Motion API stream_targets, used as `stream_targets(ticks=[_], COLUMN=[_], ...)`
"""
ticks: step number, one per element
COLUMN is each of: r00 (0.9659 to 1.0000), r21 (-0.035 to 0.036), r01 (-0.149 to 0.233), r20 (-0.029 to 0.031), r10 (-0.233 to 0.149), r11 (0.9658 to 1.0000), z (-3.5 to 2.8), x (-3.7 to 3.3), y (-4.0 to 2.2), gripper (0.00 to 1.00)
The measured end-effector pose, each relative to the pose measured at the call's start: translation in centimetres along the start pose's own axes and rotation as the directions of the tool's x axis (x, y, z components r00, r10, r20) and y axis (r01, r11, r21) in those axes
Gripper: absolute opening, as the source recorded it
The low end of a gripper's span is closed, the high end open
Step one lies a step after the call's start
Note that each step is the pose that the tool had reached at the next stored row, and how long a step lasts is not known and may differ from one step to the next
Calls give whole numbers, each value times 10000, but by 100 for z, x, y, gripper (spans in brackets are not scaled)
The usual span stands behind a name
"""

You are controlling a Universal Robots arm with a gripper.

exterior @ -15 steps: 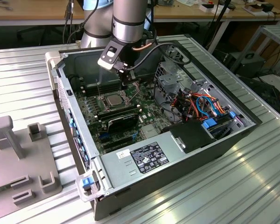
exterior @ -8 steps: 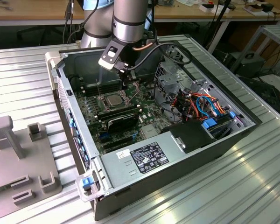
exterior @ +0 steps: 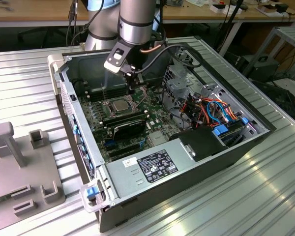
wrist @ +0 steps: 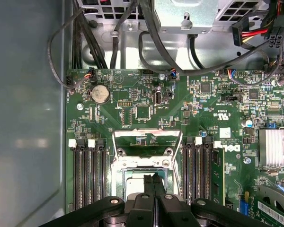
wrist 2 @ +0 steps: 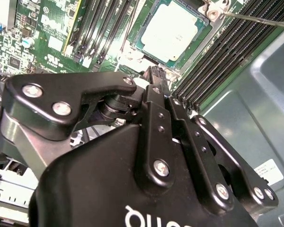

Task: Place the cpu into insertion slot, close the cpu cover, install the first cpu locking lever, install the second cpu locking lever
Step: 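Close the cpu cover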

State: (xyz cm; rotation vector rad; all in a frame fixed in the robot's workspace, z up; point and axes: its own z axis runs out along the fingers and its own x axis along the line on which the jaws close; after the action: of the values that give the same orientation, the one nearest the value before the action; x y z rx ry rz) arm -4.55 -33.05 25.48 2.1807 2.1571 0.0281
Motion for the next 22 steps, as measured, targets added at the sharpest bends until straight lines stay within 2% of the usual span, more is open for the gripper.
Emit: stream_targets(ticks=[2, 4, 9, 13, 19, 20, 22], r00=[10000, 10000, 10000, 10000, 10000, 10000, 10000], r21=[-2, -1, -2, 0, -2, -2, -2], r01=[2, 2, 1, 1, 0, 1, -1], r20=[3, 31, 32, 34, 32, 32, 32], r10=[-2, -2, -1, -1, 0, -1, 1], r11=[10000, 10000, 10000, 10000, 10000, 10000, 10000], z=[-23, -31, -19, -19, -67, -92, -92], x=[-1, -1, 2, 4, 7, 9, 15], y=[4, 20, 190, 249, 348, 399, 460], gripper=[11, 11, 11, 11, 11, 11, 11])
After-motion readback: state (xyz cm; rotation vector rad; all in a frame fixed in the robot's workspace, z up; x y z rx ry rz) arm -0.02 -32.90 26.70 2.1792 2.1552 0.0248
